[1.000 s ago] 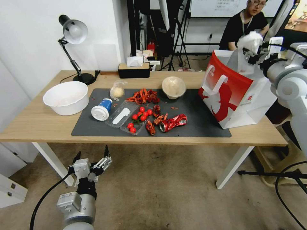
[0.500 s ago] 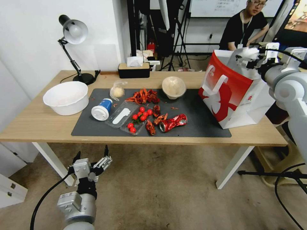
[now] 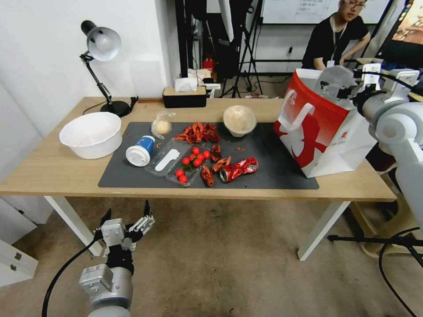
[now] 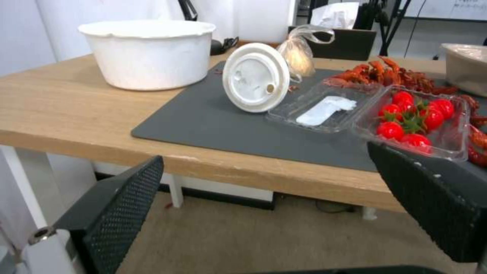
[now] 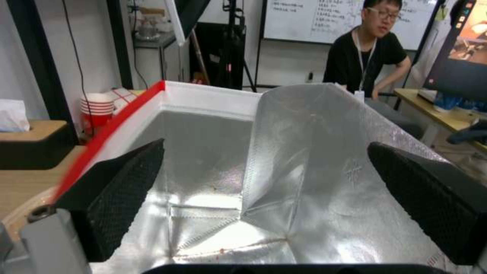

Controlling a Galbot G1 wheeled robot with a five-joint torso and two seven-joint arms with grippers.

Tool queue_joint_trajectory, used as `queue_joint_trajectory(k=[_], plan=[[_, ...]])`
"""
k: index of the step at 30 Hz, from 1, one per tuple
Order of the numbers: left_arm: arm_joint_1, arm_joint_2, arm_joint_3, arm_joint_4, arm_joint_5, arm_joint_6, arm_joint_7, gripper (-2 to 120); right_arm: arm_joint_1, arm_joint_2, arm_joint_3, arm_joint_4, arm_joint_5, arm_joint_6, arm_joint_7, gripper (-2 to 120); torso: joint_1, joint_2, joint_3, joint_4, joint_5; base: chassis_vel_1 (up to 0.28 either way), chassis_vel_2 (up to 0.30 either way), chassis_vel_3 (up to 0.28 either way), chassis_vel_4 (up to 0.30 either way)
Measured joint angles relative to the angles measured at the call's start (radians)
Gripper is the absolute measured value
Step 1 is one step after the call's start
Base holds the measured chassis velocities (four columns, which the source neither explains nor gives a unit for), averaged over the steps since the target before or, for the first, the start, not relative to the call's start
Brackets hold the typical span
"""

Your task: Pick up the trash from the table and place it into the takeout bag.

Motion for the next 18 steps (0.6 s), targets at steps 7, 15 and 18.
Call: queue_joint_trajectory(k=[7, 15, 18], plan=[[0.000, 0.001, -0.001, 0.000, -0.004, 0.000, 0.000, 100, -0.010, -0.001, 0.004, 0.038, 0.008, 0.038, -0.001, 100, 0.000, 0.000, 0.000, 0.0001, 0.0000, 0.000, 0.000, 0.000, 0.000], [0.001, 0.001, -0.001, -0.001, -0.006, -0.001, 0.000, 100, -0.035, -0.007, 0.022, 0.112, 0.036, 0.117, -0.006, 100, 0.000, 0.000, 0.000, 0.0001, -0.0001, 0.000, 0.000, 0.000, 0.000], [0.002, 0.001, 0.001, -0.002, -0.006, -0.002, 0.001, 100, -0.079, -0.012, 0.038, 0.167, 0.054, 0.179, -0.019, 100, 0.000, 0.000, 0.000, 0.0001, -0.0001, 0.000, 0.000, 0.000, 0.000]])
